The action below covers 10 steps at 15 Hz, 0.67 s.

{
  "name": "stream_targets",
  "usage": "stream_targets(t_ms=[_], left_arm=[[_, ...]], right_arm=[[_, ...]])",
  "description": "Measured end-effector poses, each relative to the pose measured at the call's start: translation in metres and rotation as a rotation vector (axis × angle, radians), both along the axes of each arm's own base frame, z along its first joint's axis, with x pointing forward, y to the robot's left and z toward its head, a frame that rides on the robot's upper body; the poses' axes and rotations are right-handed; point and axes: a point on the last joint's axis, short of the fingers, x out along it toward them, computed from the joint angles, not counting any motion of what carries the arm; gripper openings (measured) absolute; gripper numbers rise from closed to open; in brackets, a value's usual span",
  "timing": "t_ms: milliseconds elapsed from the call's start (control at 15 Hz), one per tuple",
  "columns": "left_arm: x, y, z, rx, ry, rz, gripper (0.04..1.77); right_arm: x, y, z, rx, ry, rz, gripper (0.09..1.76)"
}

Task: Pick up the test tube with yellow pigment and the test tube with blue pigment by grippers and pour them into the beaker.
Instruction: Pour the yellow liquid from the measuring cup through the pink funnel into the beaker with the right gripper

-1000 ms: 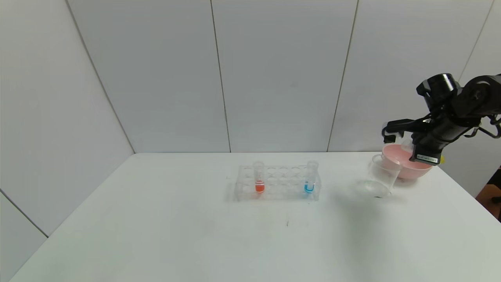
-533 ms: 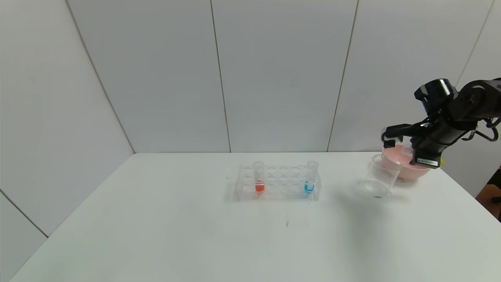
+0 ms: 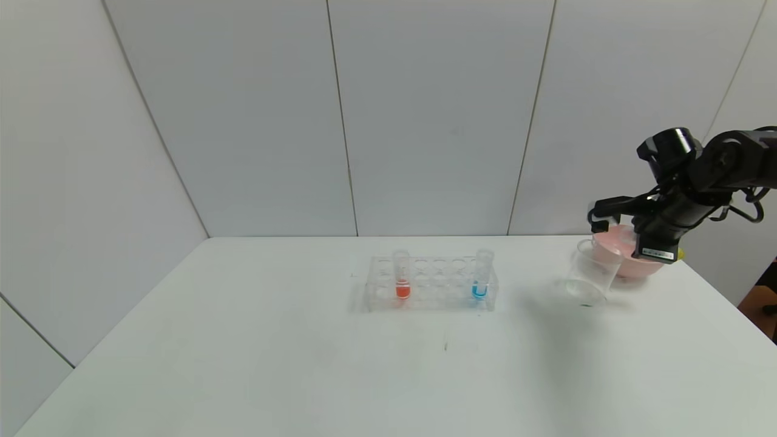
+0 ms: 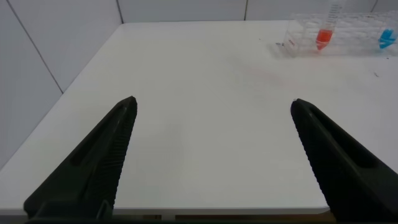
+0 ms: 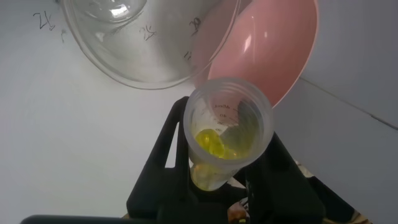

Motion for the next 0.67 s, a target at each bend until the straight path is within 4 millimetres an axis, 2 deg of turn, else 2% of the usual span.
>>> stream_targets(t_ms=[667], left_arm=[[0.0, 0.0, 0.0, 0.0, 0.0, 0.0, 1.76]], right_arm=[[0.005, 0.014, -0.003, -0.108, -0.003, 0.004, 0.57]])
